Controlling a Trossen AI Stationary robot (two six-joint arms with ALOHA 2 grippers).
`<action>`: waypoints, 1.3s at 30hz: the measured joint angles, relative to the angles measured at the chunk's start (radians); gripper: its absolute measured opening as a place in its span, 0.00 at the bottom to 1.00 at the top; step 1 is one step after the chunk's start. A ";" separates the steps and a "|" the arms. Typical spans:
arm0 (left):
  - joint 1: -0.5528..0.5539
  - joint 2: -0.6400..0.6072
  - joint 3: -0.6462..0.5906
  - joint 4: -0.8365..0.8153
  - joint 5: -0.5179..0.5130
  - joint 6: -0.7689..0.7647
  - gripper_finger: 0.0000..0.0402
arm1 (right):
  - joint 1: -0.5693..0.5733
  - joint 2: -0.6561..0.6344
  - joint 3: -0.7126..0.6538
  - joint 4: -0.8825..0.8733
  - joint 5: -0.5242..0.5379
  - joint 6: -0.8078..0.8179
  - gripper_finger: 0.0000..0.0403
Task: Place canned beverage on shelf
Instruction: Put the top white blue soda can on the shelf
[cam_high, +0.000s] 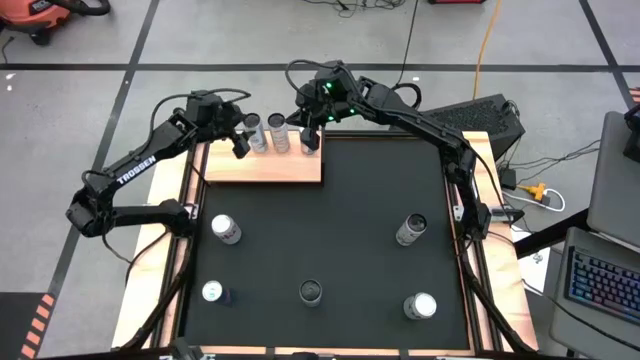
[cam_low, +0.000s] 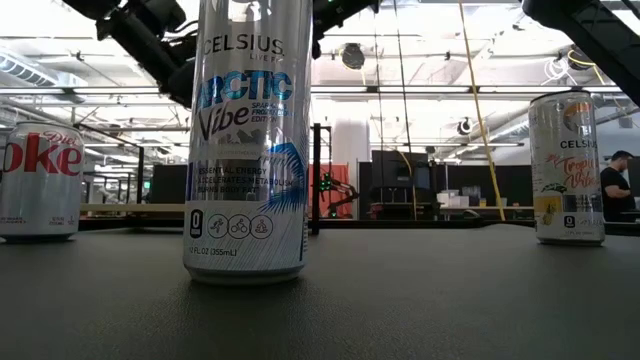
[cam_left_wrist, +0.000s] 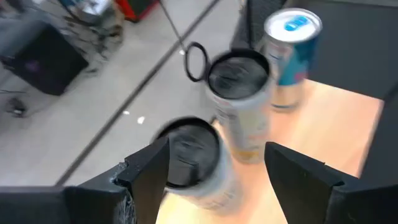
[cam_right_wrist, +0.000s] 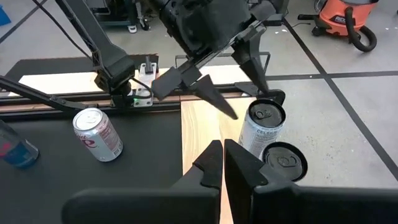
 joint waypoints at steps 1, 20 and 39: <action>0.004 0.000 0.000 -0.004 0.004 0.002 0.65 | 0.000 0.000 0.000 -0.008 0.000 -0.007 0.00; 0.056 0.114 0.000 0.050 0.024 -0.004 0.65 | 0.000 0.000 0.000 -0.075 0.000 -0.082 0.00; 0.056 0.142 0.002 0.060 -0.008 -0.092 0.65 | 0.000 0.000 0.000 -0.091 0.000 -0.087 0.00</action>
